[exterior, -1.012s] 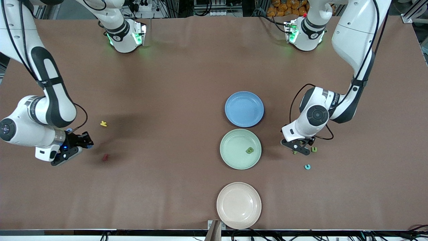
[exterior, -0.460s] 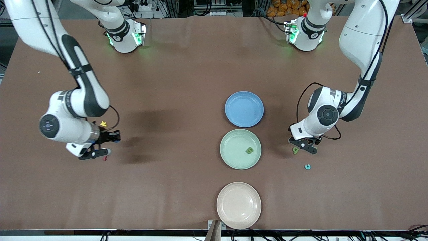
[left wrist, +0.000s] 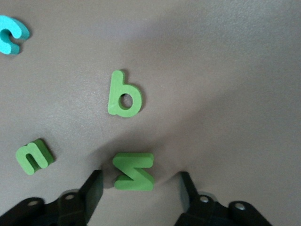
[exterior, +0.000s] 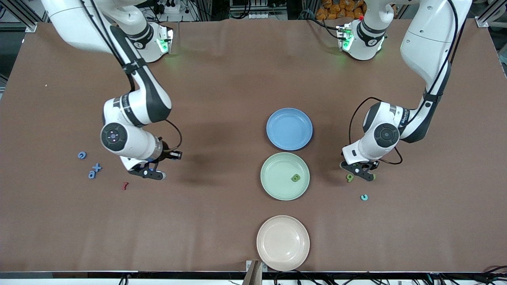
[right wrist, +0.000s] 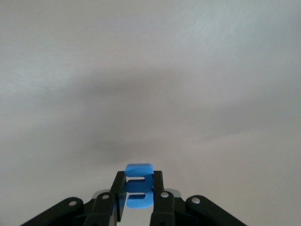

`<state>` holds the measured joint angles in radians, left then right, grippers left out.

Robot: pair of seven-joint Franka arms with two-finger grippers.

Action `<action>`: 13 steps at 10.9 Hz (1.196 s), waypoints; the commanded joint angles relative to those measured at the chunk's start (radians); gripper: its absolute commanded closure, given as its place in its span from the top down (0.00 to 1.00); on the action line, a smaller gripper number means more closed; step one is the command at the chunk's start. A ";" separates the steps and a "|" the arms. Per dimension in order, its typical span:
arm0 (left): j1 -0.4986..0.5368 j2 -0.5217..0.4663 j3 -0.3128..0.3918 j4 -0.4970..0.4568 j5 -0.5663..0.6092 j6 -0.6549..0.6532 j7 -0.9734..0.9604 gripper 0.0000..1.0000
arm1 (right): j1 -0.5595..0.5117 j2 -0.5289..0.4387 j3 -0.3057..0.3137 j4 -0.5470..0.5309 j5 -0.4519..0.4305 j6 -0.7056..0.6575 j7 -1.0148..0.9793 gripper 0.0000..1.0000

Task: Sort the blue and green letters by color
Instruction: 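Carry the Z to the green plate while the right gripper carries m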

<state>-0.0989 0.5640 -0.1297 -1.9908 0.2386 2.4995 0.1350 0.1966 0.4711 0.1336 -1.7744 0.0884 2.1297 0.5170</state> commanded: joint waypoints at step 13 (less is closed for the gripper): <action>-0.218 -0.026 0.036 0.275 -0.162 -0.211 -0.417 0.00 | 0.325 0.198 -0.009 0.296 0.177 0.162 1.067 0.00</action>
<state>-0.2248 0.5142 -0.1399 -1.7862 0.1309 2.3254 -0.1708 0.4895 0.6222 0.1327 -1.5254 0.2536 2.2435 1.4679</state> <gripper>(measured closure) 0.652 0.731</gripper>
